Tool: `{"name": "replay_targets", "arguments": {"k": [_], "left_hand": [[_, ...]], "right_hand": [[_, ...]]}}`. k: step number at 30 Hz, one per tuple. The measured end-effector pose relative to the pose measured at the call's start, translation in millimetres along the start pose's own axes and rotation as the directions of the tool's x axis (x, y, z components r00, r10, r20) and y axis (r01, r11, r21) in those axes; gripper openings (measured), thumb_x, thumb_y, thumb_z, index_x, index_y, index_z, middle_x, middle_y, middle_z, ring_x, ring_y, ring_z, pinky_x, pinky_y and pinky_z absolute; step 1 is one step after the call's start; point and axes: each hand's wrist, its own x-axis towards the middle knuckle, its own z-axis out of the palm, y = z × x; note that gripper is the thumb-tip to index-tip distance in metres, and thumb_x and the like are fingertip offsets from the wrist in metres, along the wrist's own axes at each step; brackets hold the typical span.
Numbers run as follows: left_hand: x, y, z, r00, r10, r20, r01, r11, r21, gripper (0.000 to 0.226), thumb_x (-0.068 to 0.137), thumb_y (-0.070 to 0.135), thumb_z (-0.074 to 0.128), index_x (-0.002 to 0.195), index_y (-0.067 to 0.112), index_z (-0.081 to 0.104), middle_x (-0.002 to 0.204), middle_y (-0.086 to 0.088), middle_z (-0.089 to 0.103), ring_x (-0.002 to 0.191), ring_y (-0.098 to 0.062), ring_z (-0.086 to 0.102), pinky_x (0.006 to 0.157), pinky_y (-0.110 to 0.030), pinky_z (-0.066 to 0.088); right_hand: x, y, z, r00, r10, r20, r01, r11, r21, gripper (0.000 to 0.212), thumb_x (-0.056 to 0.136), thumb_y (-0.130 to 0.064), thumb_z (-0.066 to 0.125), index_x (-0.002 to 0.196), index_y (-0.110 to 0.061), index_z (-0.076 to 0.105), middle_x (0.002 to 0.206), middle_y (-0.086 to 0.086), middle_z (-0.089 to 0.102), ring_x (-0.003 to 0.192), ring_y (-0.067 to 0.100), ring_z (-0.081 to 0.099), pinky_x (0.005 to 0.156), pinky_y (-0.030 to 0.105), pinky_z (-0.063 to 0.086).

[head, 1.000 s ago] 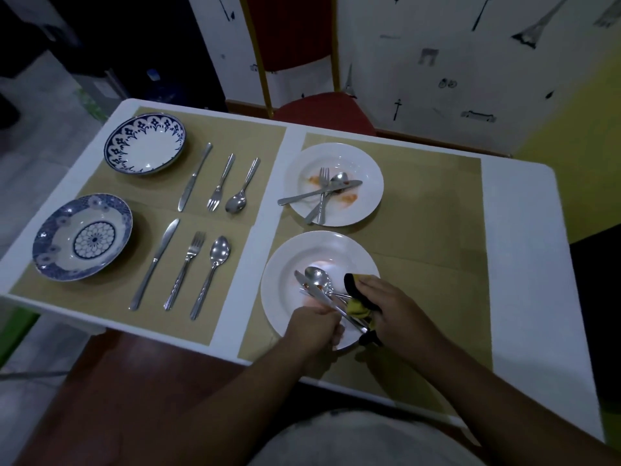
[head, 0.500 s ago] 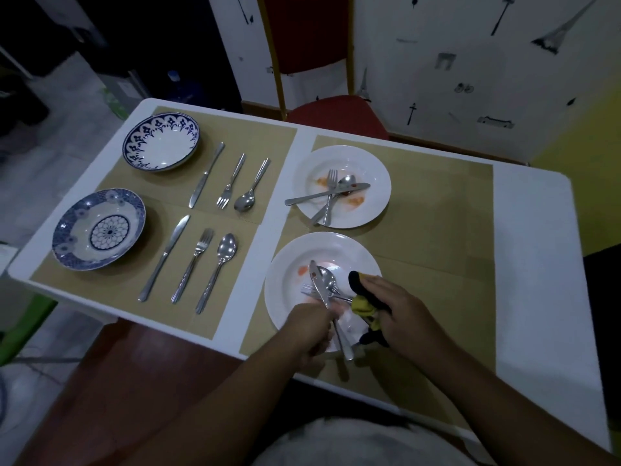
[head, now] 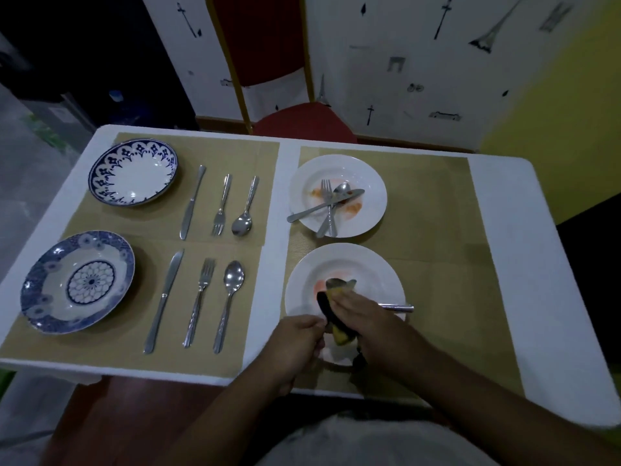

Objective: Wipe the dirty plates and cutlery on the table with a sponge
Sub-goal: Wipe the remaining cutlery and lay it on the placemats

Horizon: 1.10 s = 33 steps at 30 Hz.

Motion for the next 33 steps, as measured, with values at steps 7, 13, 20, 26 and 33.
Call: {"name": "replay_targets", "arguments": {"k": [7, 13, 20, 26, 33], "left_hand": [[2.7, -2.8, -41.8, 0.992, -0.085, 0.094, 0.086, 0.996, -0.008, 0.022, 0.098, 0.01, 0.056, 0.099, 0.005, 0.077, 0.062, -0.004, 0.05, 0.047, -0.011, 0.041, 0.043, -0.02, 0.03], [0.6, 6.2, -34.1, 0.995, -0.062, 0.073, 0.061, 0.998, 0.024, 0.013, 0.095, 0.008, 0.062, 0.098, 0.005, 0.074, 0.062, -0.008, 0.059, 0.045, -0.015, 0.047, 0.044, -0.024, 0.038], [-7.9, 8.6, 0.9, 0.996, 0.048, -0.074, -0.046, 0.998, 0.033, 0.017, 0.094, 0.007, 0.06, 0.101, 0.008, 0.076, 0.068, -0.003, 0.063, 0.056, -0.015, 0.052, 0.046, -0.021, 0.039], [-14.9, 1.1, 4.9, 0.994, 0.003, -0.111, 0.002, 0.999, 0.043, 0.019, 0.088, 0.004, 0.058, 0.082, 0.009, 0.076, 0.064, -0.006, 0.058, 0.056, -0.018, 0.047, 0.047, -0.023, 0.034], [-13.0, -7.6, 5.6, 0.977, 0.03, -0.209, 0.012, 0.98, 0.196, 0.021, 0.098, 0.019, 0.055, 0.087, 0.019, 0.072, 0.078, -0.003, 0.071, 0.058, -0.013, 0.054, 0.051, -0.025, 0.042]], "right_hand": [[18.6, 17.3, -8.2, 0.914, 0.401, 0.066, -0.404, 0.914, 0.035, 0.089, 0.07, -0.004, 0.076, 0.145, -0.012, 0.029, 0.15, 0.001, 0.028, 0.14, 0.016, 0.019, 0.114, 0.025, 0.013], [15.1, -2.5, -13.8, 0.897, 0.351, -0.27, -0.293, 0.927, 0.232, 0.065, 0.083, 0.008, 0.043, 0.142, -0.02, 0.037, 0.145, -0.008, 0.037, 0.135, 0.005, 0.028, 0.113, 0.018, 0.02], [1.6, 9.6, -5.7, 0.988, -0.15, -0.026, 0.142, 0.97, -0.195, 0.077, 0.055, -0.015, 0.063, 0.129, -0.001, 0.05, 0.137, 0.013, 0.048, 0.127, 0.019, 0.038, 0.108, 0.029, 0.032], [5.4, 46.0, -16.7, 0.998, 0.04, 0.053, -0.03, 0.984, -0.176, 0.091, 0.069, -0.005, 0.073, 0.146, -0.012, 0.024, 0.155, 0.004, 0.016, 0.143, 0.019, 0.014, 0.117, 0.033, 0.017], [5.4, 49.9, -27.1, 0.961, 0.196, -0.193, -0.183, 0.98, 0.084, 0.068, 0.082, 0.001, 0.053, 0.144, -0.018, 0.034, 0.151, -0.001, 0.03, 0.139, 0.016, 0.026, 0.114, 0.034, 0.025]]}}
